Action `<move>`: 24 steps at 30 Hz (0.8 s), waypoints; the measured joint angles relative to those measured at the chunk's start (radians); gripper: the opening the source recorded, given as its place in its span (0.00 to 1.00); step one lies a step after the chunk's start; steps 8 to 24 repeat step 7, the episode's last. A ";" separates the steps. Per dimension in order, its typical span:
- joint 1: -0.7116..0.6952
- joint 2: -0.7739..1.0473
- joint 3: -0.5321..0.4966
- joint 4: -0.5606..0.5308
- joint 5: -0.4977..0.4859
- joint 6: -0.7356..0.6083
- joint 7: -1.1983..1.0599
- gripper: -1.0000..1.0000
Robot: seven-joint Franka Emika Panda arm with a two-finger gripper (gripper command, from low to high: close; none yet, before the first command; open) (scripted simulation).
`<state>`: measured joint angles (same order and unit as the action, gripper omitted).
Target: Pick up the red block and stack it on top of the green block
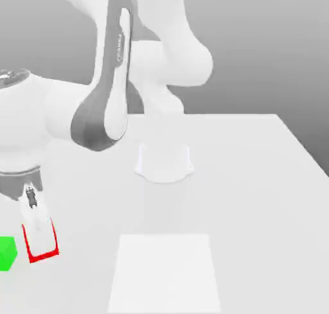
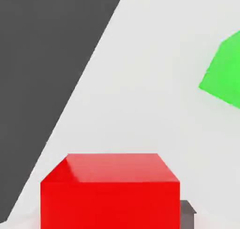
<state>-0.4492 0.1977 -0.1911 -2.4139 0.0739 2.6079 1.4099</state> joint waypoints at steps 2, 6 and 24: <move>-0.053 0.077 -0.021 0.034 0.050 0.038 -0.002 0.00; -0.074 0.139 -0.015 0.045 0.085 0.087 -0.019 1.00; -0.074 0.139 -0.015 0.045 0.085 0.087 -0.019 1.00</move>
